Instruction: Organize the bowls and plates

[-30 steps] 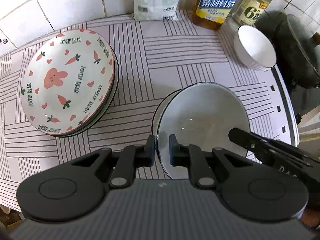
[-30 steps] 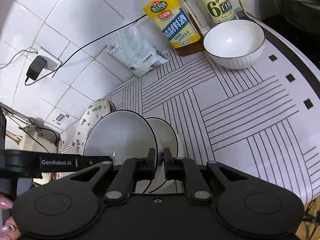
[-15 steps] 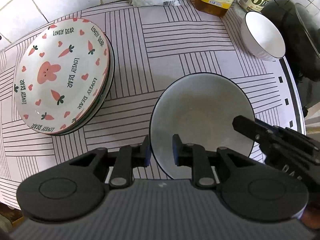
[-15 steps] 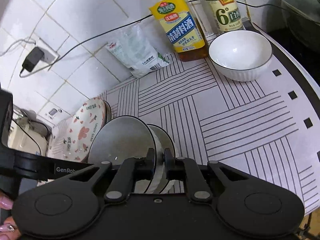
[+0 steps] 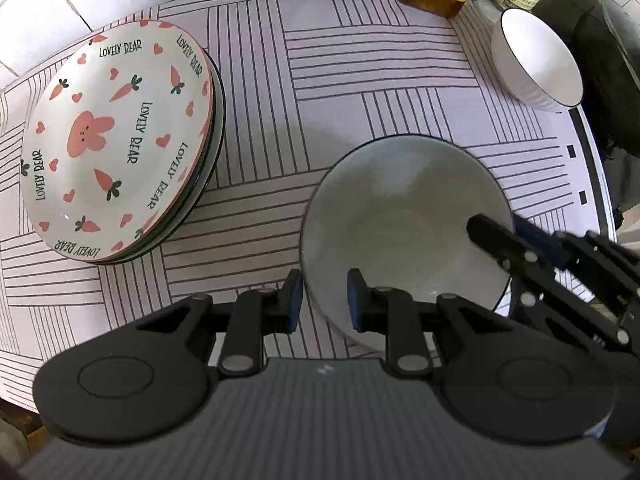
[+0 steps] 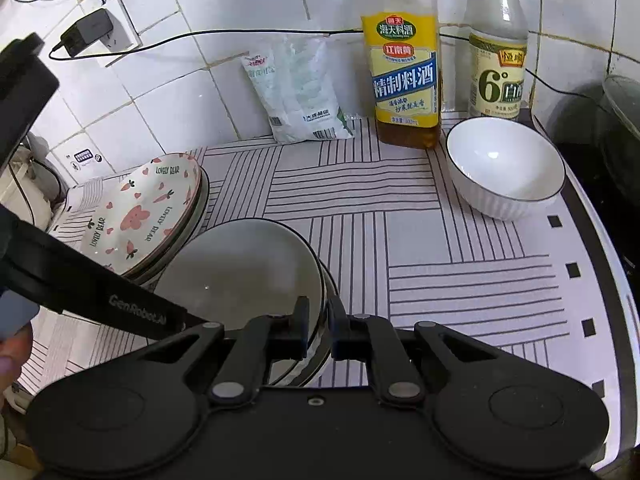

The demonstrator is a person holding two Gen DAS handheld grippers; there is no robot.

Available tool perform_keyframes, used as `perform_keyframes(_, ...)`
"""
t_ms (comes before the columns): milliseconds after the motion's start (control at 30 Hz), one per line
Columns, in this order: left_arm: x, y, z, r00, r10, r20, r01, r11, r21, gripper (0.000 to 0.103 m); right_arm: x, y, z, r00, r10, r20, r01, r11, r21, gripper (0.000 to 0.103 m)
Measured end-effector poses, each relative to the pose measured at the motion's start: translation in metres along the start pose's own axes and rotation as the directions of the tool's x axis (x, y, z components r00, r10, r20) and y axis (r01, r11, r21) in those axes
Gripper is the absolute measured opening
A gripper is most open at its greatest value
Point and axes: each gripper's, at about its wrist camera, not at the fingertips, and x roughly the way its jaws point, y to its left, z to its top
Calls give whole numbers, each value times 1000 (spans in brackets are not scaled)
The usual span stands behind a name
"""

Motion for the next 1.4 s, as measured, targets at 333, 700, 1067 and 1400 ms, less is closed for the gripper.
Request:
perform_keyframes(333, -41, -16, 1, 999, -45, 11, 44, 999, 30, 40, -28, -13, 0, 994, 13, 105, -10, 999, -33, 43)
perform_keyframes(700, -78, -52, 32, 984, -121, 132, 111, 991, 81, 42, -66, -75, -1, 978, -120, 168, 123, 992, -9, 64)
perform_keyframes(1067, -46, -104, 82, 975, -173, 140, 146, 972, 185, 52, -32, -121, -13, 972, -73, 222, 86, 995, -53, 92)
perform_keyframes(1400, 15, -135, 127, 973, -189, 129, 162, 967, 199, 72, 33, -129, 7, 963, -147, 225, 164, 985, -59, 92)
